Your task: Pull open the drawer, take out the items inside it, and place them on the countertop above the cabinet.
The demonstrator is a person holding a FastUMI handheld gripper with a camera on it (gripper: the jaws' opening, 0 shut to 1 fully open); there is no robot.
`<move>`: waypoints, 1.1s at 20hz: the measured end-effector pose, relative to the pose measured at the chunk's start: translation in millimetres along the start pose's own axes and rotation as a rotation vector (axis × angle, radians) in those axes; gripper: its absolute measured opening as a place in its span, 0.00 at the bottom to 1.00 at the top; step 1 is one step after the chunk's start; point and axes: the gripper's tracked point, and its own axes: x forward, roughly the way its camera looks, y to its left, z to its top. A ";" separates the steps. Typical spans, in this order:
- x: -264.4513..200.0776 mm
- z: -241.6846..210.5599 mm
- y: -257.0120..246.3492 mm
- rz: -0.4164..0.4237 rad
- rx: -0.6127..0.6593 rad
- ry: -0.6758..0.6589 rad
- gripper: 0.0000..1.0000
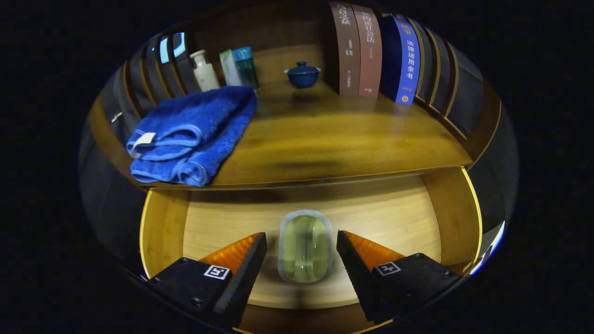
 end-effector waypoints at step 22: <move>26.1 -33.3 -3.1 -0.050 -0.019 0.202 0.20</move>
